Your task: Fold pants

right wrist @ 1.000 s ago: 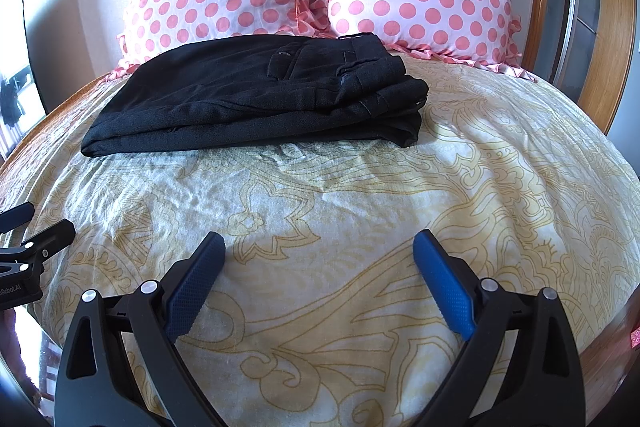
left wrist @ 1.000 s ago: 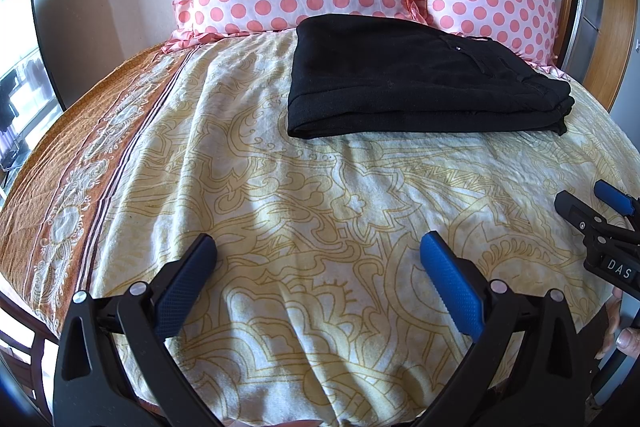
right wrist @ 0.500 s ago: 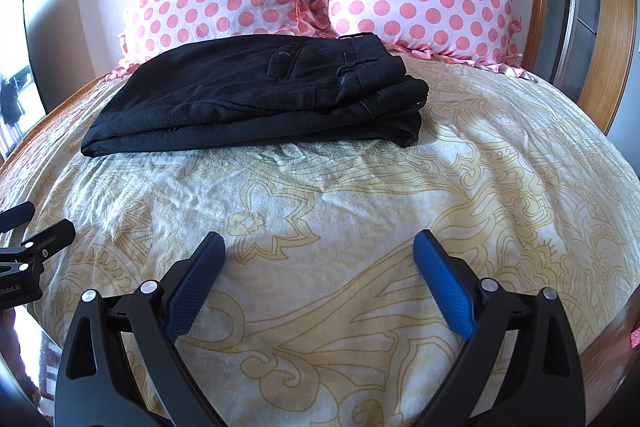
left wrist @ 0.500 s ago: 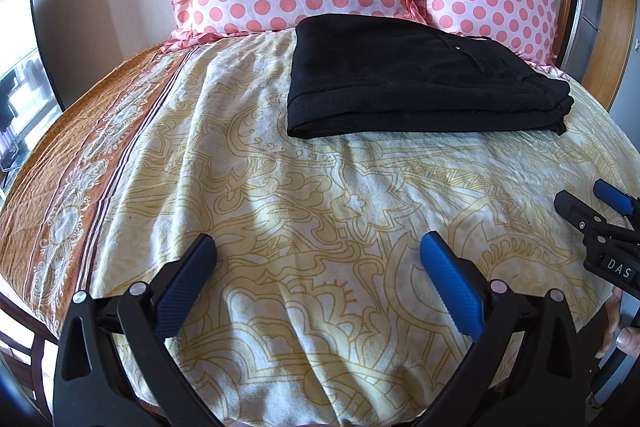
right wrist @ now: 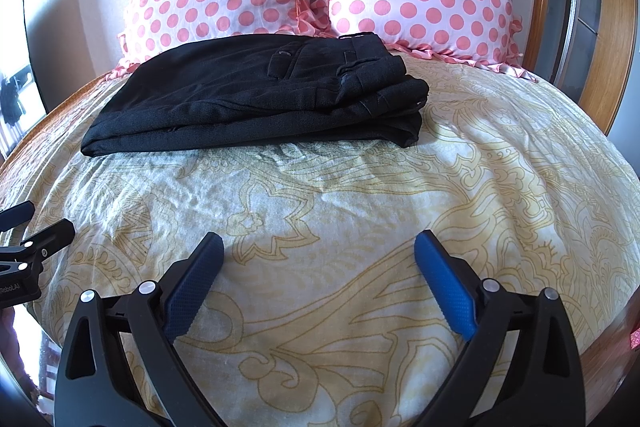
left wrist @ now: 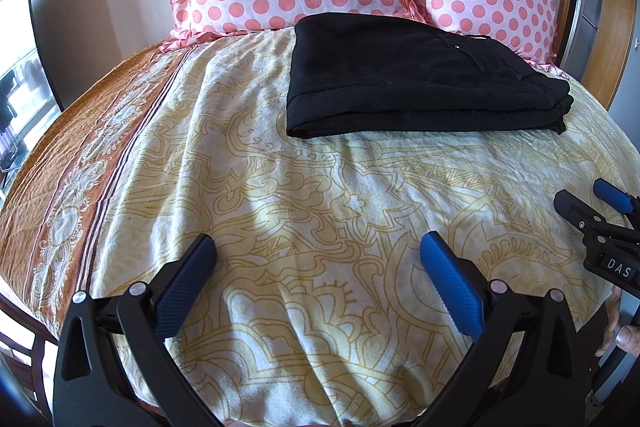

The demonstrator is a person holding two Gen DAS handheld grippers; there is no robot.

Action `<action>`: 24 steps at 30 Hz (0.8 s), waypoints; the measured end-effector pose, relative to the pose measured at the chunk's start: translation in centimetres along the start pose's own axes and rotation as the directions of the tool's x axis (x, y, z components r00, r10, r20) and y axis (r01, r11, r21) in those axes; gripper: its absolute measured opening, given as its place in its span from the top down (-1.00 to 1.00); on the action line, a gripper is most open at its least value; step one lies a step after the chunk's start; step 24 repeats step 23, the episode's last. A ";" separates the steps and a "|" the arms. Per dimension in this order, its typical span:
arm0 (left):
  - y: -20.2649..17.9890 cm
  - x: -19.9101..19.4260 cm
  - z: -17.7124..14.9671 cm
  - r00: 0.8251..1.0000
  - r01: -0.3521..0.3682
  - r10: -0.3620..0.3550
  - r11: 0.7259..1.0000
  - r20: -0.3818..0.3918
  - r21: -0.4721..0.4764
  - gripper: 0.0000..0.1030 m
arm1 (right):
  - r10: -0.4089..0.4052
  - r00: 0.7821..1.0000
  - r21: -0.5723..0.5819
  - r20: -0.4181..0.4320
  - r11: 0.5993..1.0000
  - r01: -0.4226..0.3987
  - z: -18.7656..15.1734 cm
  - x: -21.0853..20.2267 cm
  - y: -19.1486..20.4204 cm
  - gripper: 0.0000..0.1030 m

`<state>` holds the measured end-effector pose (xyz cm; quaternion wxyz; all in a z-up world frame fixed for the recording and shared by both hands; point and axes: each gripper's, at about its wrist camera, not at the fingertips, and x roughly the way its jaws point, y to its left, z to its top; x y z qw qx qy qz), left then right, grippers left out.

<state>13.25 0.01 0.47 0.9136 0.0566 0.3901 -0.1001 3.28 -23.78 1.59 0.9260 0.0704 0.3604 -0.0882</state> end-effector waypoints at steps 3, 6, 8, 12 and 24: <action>-0.1 0.0 -0.1 1.000 0.000 0.000 1.000 -0.002 0.000 -0.97 | 0.000 1.000 0.000 -0.001 1.000 0.000 0.0 0.0 0.0 -0.92; -0.1 0.0 -0.1 1.000 0.000 0.000 1.000 -0.003 0.000 -0.97 | -0.001 1.000 0.001 0.000 1.000 0.001 0.0 0.0 0.0 -0.92; -0.1 0.0 -0.1 1.000 0.000 0.000 1.000 -0.005 -0.001 -0.97 | -0.001 1.000 0.001 -0.001 1.000 0.001 0.1 0.0 0.0 -0.92; -0.1 0.1 -0.2 1.000 -0.001 0.000 1.000 -0.009 -0.003 -0.97 | -0.001 1.000 0.000 -0.001 1.000 0.001 0.0 0.0 0.0 -0.92; 0.1 0.2 0.1 1.000 0.002 -0.002 1.000 -0.017 -0.002 -0.97 | -0.001 1.000 0.000 -0.001 1.000 0.001 0.0 0.0 0.0 -0.92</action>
